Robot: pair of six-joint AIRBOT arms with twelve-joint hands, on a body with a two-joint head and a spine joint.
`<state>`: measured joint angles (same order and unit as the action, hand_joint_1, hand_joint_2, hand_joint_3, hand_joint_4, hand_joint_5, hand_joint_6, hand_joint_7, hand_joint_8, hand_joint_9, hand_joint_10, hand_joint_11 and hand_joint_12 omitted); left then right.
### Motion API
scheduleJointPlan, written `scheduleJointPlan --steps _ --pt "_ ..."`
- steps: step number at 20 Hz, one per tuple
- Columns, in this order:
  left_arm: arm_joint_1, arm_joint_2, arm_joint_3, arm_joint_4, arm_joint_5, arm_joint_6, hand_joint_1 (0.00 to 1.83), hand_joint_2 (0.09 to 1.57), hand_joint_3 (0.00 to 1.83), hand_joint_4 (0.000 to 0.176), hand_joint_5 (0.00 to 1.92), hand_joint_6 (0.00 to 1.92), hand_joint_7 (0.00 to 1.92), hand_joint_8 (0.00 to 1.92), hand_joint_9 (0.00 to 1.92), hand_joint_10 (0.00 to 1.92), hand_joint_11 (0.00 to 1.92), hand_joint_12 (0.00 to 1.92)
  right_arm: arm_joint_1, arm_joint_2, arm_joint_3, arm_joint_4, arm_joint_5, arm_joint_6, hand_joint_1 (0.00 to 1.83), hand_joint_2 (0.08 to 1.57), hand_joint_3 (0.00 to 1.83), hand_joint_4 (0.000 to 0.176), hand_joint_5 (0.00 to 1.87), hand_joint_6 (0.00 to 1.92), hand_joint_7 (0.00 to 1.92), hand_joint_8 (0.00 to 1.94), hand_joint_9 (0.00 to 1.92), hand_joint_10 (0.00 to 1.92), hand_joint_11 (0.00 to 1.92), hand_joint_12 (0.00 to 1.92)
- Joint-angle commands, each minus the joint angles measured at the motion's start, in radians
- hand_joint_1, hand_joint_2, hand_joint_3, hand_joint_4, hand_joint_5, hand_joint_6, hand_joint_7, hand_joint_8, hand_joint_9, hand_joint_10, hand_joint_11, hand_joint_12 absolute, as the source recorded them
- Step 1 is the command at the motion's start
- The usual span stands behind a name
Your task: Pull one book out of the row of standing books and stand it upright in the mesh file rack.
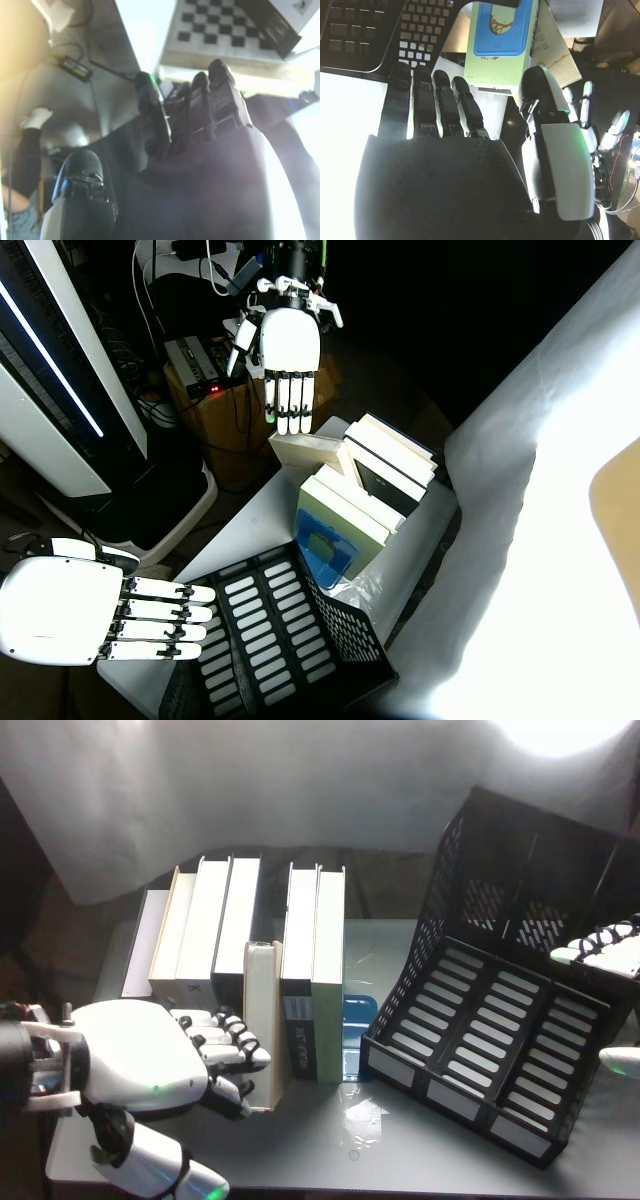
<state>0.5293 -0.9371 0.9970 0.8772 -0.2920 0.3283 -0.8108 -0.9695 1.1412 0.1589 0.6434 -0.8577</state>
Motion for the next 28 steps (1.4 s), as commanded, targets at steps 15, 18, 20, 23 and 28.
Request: scheduleJointPlan --steps 15,18,20,23,28 --pt "0.059 0.134 0.007 -0.596 -0.334 -0.001 0.00 1.29 0.02 0.000 0.00 0.00 0.00 0.00 0.00 0.00 0.00 0.00 0.096 0.051 -0.071 -0.222 0.144 0.079 0.71 1.21 0.00 0.000 0.00 0.00 0.00 0.00 0.00 0.00 0.00 0.00" --pt "0.117 0.133 0.035 -0.760 -0.468 -0.001 0.00 1.32 0.03 0.000 0.00 0.00 0.00 0.00 0.00 0.00 0.00 0.00 0.174 0.036 -0.059 -0.341 0.075 0.105 0.84 1.17 0.00 0.000 0.00 0.00 0.00 0.00 0.00 0.00 0.00 0.00" --pt "0.155 0.130 0.050 -0.843 -0.540 -0.001 0.07 1.31 0.01 0.003 0.00 0.00 0.00 0.00 0.00 0.00 0.00 0.00 0.217 0.017 -0.046 -0.407 0.037 0.129 0.80 1.14 0.00 0.000 0.00 0.00 0.00 0.00 0.00 0.00 0.00 0.00" --pt "0.228 0.122 0.080 -0.981 -0.673 -0.001 0.06 1.33 0.01 0.000 0.00 0.00 0.00 0.00 0.00 0.00 0.00 0.00 0.311 -0.027 -0.024 -0.546 -0.037 0.171 0.81 1.11 0.00 0.000 0.00 0.00 0.00 0.00 0.00 0.00 0.00 0.00" --pt "0.327 0.073 0.166 -1.118 -0.812 -0.001 0.21 1.30 0.00 0.000 0.00 0.00 0.00 0.00 0.00 0.00 0.00 0.00 0.422 -0.087 0.028 -0.818 -0.139 0.320 0.78 1.11 0.00 0.000 0.00 0.00 0.00 0.00 0.00 0.00 0.00 0.00"
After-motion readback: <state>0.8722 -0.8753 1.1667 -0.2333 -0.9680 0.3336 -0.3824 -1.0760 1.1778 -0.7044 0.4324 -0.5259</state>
